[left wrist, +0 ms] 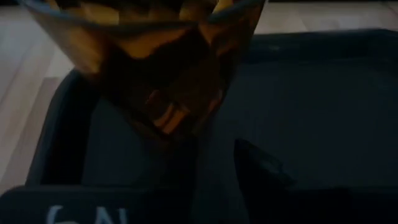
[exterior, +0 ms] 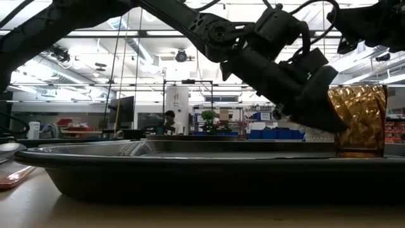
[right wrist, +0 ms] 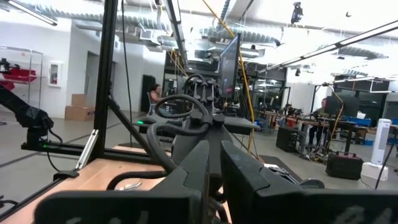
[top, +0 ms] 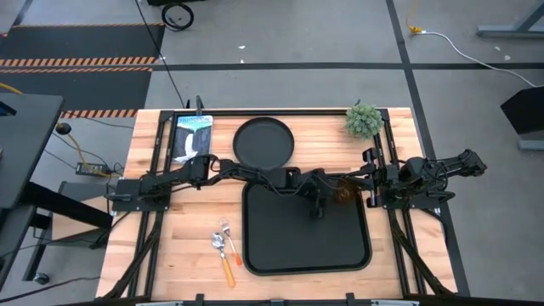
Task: Pick and place plate/cup/fork/spoon on tray
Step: Put the orange cup on the black tray in the top left corner
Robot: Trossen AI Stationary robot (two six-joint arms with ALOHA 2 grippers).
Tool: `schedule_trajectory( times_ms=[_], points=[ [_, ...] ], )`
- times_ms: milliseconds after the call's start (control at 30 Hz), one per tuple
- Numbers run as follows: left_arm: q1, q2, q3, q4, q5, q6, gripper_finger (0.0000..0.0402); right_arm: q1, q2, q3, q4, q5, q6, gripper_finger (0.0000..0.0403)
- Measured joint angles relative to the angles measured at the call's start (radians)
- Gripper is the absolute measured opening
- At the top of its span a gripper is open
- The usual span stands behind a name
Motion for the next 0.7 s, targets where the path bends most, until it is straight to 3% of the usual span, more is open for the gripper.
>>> schedule_trajectory(
  times_ms=[433,700],
  points=[
    [0.028,-0.029,0.0,0.034,0.05,0.025,0.0116,0.0,0.0,0.0,0.0,0.0,0.0,0.0045],
    [0.073,-0.118,0.0,-0.159,0.098,0.093,0.0107,0.0,0.0,0.0,-0.002,0.0,0.0,0.0045]
  ],
)
